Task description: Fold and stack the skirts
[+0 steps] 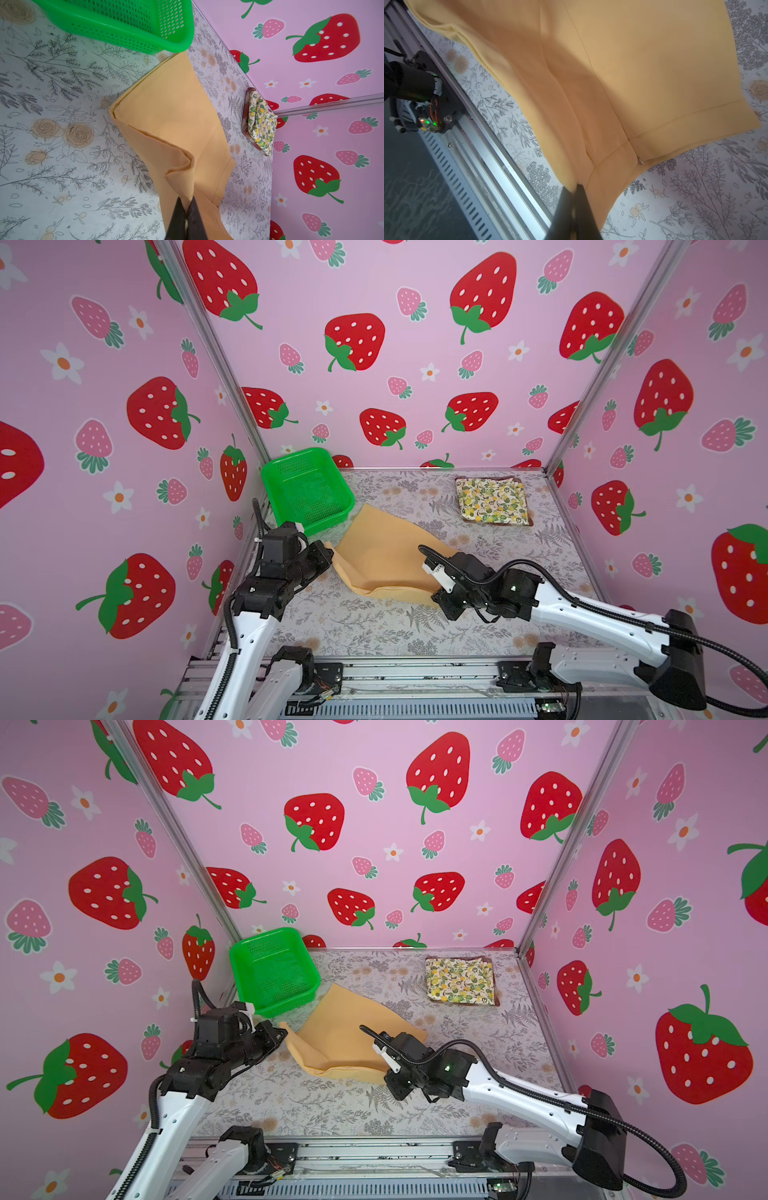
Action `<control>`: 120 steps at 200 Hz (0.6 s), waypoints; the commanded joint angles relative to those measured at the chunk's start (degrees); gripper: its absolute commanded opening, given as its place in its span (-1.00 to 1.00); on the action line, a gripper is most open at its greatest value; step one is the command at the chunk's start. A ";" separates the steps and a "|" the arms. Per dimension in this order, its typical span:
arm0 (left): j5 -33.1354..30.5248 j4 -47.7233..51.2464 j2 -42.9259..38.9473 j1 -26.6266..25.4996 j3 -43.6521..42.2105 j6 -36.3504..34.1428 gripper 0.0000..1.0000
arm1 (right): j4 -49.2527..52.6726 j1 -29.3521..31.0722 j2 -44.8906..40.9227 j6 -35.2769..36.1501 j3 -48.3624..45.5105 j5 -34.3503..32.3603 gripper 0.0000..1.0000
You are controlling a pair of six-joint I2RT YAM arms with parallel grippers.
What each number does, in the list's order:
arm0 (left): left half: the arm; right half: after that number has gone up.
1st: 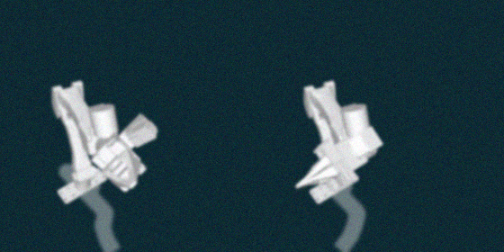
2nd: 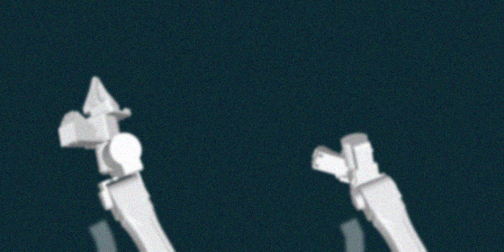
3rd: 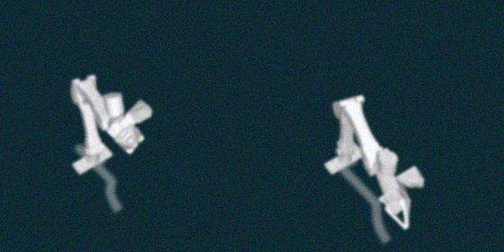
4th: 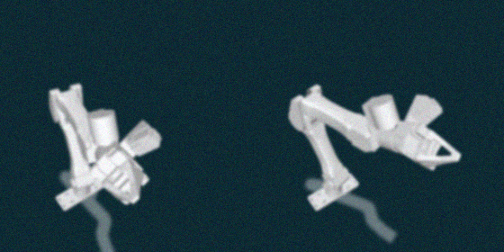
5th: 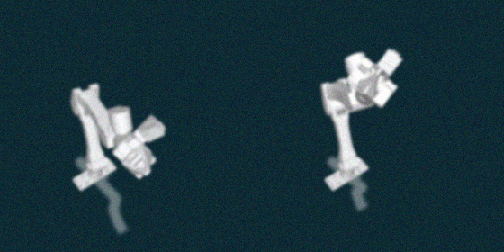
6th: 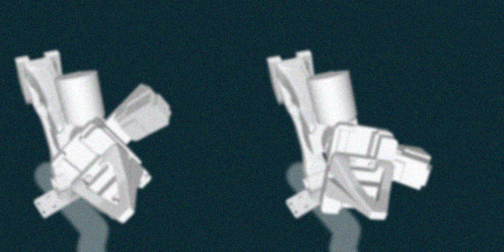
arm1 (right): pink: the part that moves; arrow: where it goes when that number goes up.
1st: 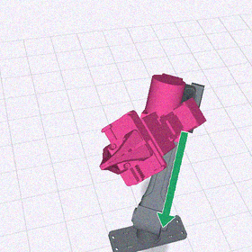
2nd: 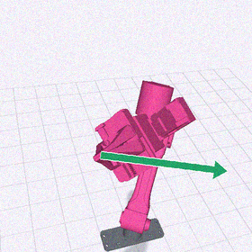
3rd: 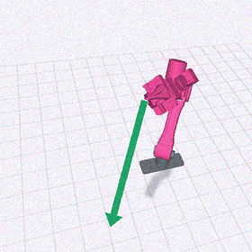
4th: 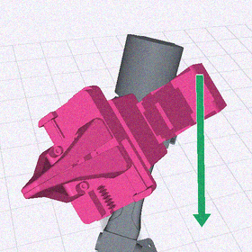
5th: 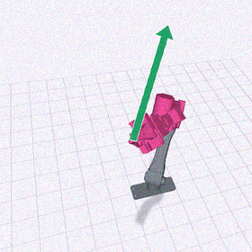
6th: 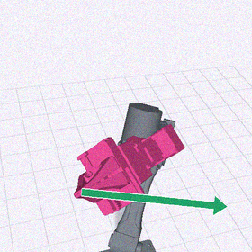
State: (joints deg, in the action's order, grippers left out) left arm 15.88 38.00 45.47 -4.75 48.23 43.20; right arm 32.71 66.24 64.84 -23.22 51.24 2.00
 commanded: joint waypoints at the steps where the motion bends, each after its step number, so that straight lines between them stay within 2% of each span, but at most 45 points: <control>1: -0.46 -1.17 1.88 -0.06 1.13 0.82 -1.00 | 1.30 0.37 -4.10 -3.50 -1.10 1.85 -1.00; 31: 1.29 -6.46 12.77 -1.12 6.06 -0.27 -1.00 | 0.50 0.30 -5.52 -6.01 -1.07 0.55 -1.00; 54: -0.64 -8.95 22.13 -4.30 11.84 -1.08 -1.00 | 0.29 -0.71 -4.03 -7.20 -0.58 -1.03 -1.00; 85: -2.51 -11.25 34.13 -7.88 19.88 -1.43 -1.00 | 0.34 -7.26 -2.02 -10.14 -1.20 1.99 -1.00; 120: -3.00 -11.38 45.89 -10.37 28.40 -1.19 -1.00 | 1.34 -12.81 -2.15 -10.62 -4.09 0.98 -1.00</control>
State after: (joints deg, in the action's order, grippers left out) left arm 14.57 27.83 86.13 -13.63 71.07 42.61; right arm 32.86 56.77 63.20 -31.99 49.45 2.83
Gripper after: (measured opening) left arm 0.058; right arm 0.076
